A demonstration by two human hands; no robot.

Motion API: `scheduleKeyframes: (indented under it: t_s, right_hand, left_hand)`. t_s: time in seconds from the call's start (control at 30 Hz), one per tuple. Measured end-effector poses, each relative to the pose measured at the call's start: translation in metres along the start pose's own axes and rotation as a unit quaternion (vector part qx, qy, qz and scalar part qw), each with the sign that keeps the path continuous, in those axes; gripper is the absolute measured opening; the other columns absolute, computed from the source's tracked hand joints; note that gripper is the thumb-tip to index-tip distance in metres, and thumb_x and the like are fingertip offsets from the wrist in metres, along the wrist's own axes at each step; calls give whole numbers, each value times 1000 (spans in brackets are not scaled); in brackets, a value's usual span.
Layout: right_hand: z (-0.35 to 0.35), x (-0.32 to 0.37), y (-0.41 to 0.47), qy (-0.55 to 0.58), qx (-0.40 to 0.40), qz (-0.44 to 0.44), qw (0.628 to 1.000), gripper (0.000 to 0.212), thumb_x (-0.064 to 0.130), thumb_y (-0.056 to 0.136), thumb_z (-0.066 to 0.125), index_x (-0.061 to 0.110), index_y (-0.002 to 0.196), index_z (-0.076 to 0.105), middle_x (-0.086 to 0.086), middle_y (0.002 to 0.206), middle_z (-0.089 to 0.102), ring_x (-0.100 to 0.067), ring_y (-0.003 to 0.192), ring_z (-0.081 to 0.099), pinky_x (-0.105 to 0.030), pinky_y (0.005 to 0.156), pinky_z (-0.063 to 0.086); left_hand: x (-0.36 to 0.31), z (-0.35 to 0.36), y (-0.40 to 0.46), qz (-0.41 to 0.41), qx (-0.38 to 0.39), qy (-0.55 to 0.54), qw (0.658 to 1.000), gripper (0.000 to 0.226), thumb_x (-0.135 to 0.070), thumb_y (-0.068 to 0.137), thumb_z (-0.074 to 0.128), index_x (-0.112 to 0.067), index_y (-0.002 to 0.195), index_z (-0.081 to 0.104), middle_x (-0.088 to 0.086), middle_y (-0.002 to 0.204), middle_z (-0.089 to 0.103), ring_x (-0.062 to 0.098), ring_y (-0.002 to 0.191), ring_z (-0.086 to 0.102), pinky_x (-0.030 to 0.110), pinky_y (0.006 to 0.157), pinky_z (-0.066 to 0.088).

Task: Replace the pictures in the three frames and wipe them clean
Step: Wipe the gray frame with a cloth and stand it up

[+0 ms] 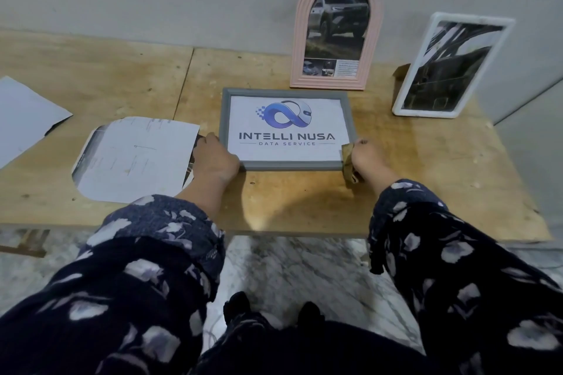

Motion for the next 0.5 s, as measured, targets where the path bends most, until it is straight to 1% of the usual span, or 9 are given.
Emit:
scheduleKeyframes:
  t_s: [0.07, 0.1, 0.13, 0.17, 0.27, 0.33, 0.37, 0.43, 0.5]
  right_hand:
    - [-2, -4, -1, 21, 12, 8, 1000, 30, 24, 100, 31, 13, 116, 54, -6, 84, 53, -26, 80, 52, -33, 68, 42]
    - [-1, -5, -1, 34, 13, 14, 999, 30, 23, 100, 31, 12, 116, 55, -5, 80, 52, -26, 80, 53, -34, 70, 42]
    - [-2, -7, 0, 46, 9, 16, 999, 32, 23, 100, 31, 11, 117, 55, -5, 79, 52, -25, 78, 53, -34, 71, 42]
    - [-3, -8, -1, 54, 6, 18, 998, 34, 23, 101, 31, 9, 119, 56, -5, 81, 53, -24, 76, 53, -34, 71, 42]
    - [-6, -14, -4, 55, 9, 15, 998, 37, 24, 101, 31, 9, 125, 54, -8, 95, 55, -24, 82, 53, -33, 71, 42]
    - [-10, -22, -9, 43, 6, 10, 999, 37, 24, 102, 30, 7, 124, 55, -7, 93, 55, -26, 85, 53, -34, 71, 42]
    - [-12, -27, -11, 39, 5, 8, 999, 37, 24, 102, 31, 6, 123, 55, -8, 93, 57, -27, 85, 54, -35, 70, 42]
    - [-15, -38, -16, 31, 1, 7, 999, 35, 22, 101, 32, 5, 121, 56, -12, 99, 60, -29, 85, 56, -35, 69, 42]
    - [-21, -48, -22, 16, -1, 6, 1000, 32, 17, 100, 35, 5, 119, 58, -10, 93, 60, -26, 76, 54, -33, 67, 41]
  left_hand:
    - [-4, 3, -2, -9, -1, -11, 1000, 51, -13, 86, 58, -3, 132, 41, 19, 135, 43, 38, 124, 42, 46, 96, 42]
    - [-5, 4, -3, -18, -1, -14, 1000, 52, -15, 86, 57, -2, 134, 39, 19, 136, 42, 38, 125, 40, 46, 97, 41]
    - [-6, 4, -5, -26, -1, -16, 1000, 54, -17, 87, 56, -2, 135, 38, 19, 137, 41, 38, 126, 38, 45, 97, 39]
    - [-7, 5, -8, -34, -3, -18, 999, 56, -18, 87, 54, -2, 137, 36, 19, 139, 39, 39, 127, 36, 46, 98, 38]
    - [-6, 7, -20, -56, -16, -17, 998, 61, -22, 89, 50, -2, 143, 28, 19, 144, 33, 39, 132, 30, 47, 103, 34]
    - [-3, 11, -30, -71, -26, -2, 997, 63, -25, 91, 48, -4, 146, 24, 17, 148, 30, 38, 134, 27, 47, 105, 33]
    - [-2, 12, -36, -78, -32, 7, 996, 62, -26, 92, 47, -4, 146, 25, 17, 148, 29, 37, 134, 28, 47, 104, 33]
    - [0, 16, -47, -91, -38, 21, 995, 57, -27, 93, 46, -5, 143, 29, 17, 147, 30, 37, 133, 30, 47, 103, 35]
    - [4, 19, -58, -97, -43, 35, 994, 52, -27, 94, 44, -5, 140, 33, 17, 145, 32, 36, 130, 33, 48, 102, 36]
Point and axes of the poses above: each hand's wrist, its own y-axis towards the middle knuckle, its own z-axis out of the palm, x = y × z, the point moved 4 cm from there along y, towards the middle knuckle
